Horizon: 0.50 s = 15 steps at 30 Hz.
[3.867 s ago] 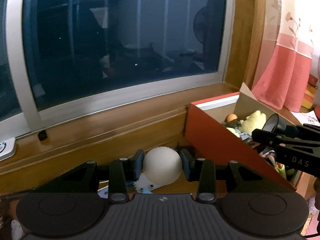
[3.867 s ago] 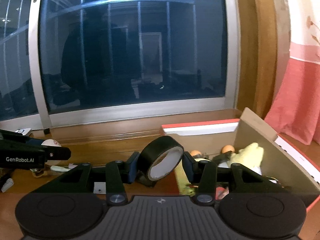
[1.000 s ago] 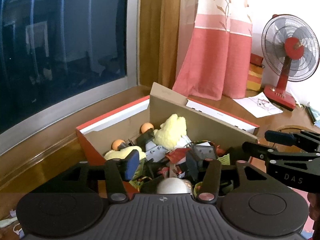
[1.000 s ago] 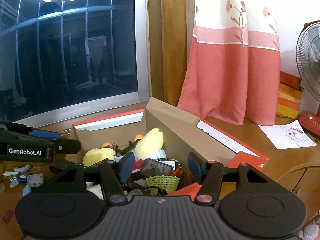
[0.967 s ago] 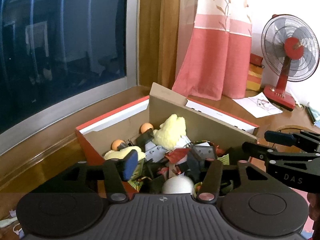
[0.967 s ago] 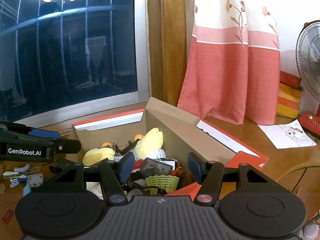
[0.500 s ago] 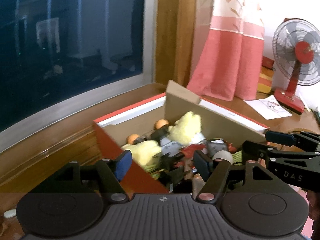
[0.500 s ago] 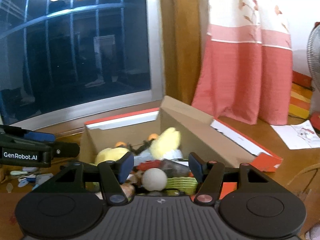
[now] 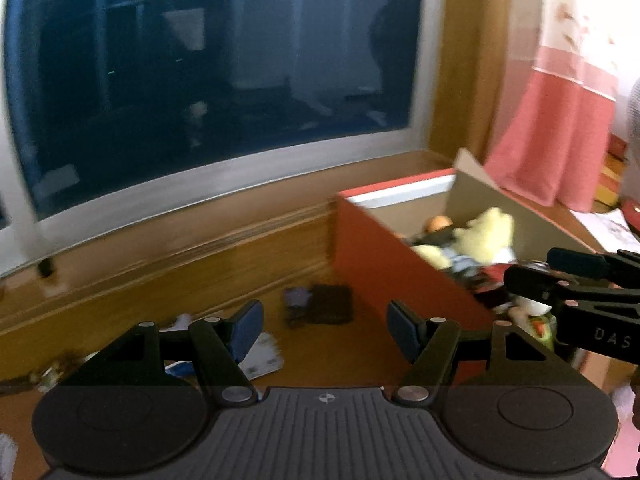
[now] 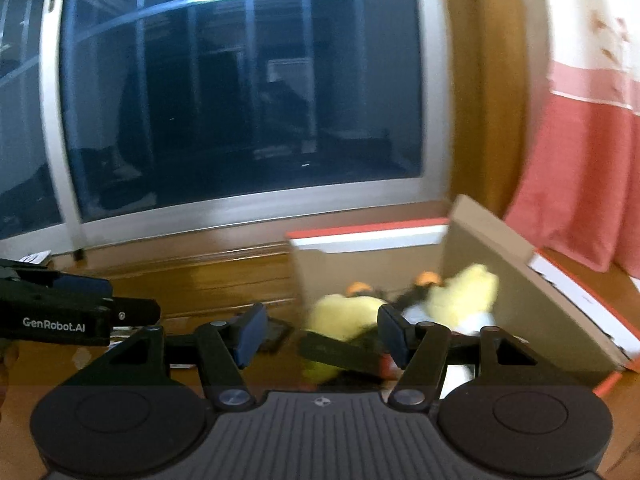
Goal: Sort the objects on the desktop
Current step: 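Withdraw both open tools from the box back over the desk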
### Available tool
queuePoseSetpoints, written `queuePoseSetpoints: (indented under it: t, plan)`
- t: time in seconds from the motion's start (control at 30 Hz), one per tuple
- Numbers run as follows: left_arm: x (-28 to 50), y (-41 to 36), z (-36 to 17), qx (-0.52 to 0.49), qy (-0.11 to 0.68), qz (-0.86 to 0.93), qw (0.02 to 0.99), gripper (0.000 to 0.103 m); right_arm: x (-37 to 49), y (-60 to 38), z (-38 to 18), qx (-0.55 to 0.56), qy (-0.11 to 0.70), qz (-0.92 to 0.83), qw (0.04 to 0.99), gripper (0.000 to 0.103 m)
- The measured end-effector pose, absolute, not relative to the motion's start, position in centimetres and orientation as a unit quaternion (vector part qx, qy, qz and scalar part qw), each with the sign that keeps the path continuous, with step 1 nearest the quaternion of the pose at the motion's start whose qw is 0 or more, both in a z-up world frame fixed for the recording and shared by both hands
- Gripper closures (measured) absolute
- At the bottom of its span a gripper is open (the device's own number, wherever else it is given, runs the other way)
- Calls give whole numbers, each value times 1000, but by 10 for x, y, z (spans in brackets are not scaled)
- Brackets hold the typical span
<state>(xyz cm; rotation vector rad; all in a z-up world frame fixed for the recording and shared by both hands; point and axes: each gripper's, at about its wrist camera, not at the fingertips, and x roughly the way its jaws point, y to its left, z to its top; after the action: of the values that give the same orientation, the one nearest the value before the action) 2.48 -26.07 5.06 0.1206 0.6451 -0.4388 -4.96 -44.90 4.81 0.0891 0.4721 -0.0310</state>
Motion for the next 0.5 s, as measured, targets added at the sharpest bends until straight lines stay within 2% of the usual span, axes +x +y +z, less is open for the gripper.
queuePoseSetpoints:
  t: [0.5]
  plan:
    - [22,-168,43,26,340,-106,934,35,-4,-355,40,19,258,106,960,39]
